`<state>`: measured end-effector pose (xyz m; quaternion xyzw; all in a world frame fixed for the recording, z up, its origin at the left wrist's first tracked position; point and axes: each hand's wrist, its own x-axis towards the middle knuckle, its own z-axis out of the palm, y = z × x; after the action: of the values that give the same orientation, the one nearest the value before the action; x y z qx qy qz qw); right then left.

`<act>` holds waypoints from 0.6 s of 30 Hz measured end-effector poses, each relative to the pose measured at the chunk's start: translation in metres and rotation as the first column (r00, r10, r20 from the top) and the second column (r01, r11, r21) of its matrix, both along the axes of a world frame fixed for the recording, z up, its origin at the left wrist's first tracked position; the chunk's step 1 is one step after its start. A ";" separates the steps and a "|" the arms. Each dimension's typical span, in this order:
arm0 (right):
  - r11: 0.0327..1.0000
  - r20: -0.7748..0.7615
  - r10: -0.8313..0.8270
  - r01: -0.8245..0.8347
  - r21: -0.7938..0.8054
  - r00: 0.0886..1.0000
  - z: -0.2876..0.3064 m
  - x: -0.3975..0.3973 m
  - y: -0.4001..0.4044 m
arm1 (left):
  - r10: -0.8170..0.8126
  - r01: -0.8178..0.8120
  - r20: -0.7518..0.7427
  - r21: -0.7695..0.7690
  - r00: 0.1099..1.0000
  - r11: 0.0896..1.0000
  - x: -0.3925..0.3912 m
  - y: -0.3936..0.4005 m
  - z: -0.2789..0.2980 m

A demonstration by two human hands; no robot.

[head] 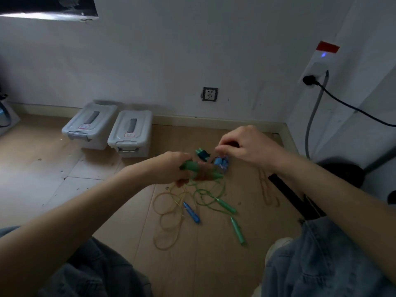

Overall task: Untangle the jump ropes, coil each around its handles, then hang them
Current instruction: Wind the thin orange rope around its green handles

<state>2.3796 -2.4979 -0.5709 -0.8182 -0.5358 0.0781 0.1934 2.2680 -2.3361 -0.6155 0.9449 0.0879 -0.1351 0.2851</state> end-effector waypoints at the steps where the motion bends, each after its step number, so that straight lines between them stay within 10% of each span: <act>1: 1.000 -0.043 0.003 -0.003 -0.001 0.999 0.005 0.003 -0.003 | -0.073 0.072 -0.013 -0.033 0.997 0.997 -0.003 -0.003 0.006; 10: 1.000 -0.655 -0.010 -0.004 -0.020 0.756 0.013 0.008 -0.021 | -0.410 0.388 0.017 -0.358 0.912 0.849 -0.017 -0.015 0.052; 18: 0.997 -0.994 0.049 -0.066 0.043 0.092 0.001 0.008 -0.025 | -0.120 0.315 0.374 -0.517 0.920 0.796 -0.023 -0.007 0.071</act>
<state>2.3873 -2.5233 -0.5701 -0.5324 -0.2974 0.6189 0.4950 2.2448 -2.3430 -0.5445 0.8294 -0.1148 -0.0312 0.5459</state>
